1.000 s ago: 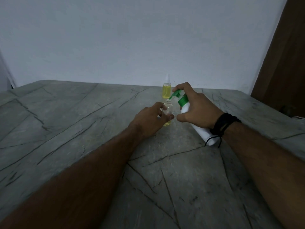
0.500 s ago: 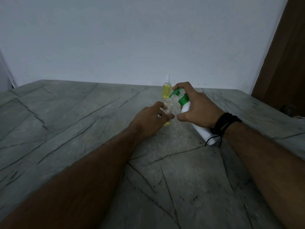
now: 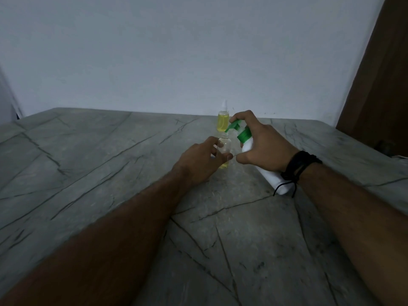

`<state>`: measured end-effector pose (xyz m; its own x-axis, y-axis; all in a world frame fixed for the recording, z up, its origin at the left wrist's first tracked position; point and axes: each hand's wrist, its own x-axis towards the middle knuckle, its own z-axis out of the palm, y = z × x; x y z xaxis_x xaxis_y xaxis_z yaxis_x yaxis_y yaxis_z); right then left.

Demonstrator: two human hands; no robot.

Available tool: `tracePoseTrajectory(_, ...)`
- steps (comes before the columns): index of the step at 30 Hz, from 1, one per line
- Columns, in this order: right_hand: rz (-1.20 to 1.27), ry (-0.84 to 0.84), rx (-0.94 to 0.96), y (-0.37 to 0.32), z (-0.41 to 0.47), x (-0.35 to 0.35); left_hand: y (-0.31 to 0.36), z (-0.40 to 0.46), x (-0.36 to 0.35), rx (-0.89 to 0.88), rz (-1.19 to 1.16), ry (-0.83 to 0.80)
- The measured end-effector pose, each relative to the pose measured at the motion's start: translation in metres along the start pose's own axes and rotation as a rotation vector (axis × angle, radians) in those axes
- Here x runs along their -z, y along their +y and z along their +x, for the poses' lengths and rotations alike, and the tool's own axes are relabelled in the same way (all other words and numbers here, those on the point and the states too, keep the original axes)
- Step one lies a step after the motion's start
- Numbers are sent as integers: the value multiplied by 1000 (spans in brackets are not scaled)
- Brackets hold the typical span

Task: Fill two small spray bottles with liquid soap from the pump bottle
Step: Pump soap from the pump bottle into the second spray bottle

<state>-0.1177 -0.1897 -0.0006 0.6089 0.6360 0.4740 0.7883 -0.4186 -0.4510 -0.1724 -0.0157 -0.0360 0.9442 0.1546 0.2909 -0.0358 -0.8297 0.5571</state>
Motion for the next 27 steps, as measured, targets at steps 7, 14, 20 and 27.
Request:
tracePoseTrajectory(7,-2,10,-9,0,-1,1,-2,1,-1,-2,7,6)
tracePoseTrajectory(14,-3,3,-7,0,0,0,-3,1,-1,-5,-1,9)
tracePoseTrajectory(20,-10,-2,0,-1,0,0,-2,1,0,2,-5,-1)
tracePoseTrajectory(27,-4,5,-7,0,0,0,-3,1,-1,-6,3,6)
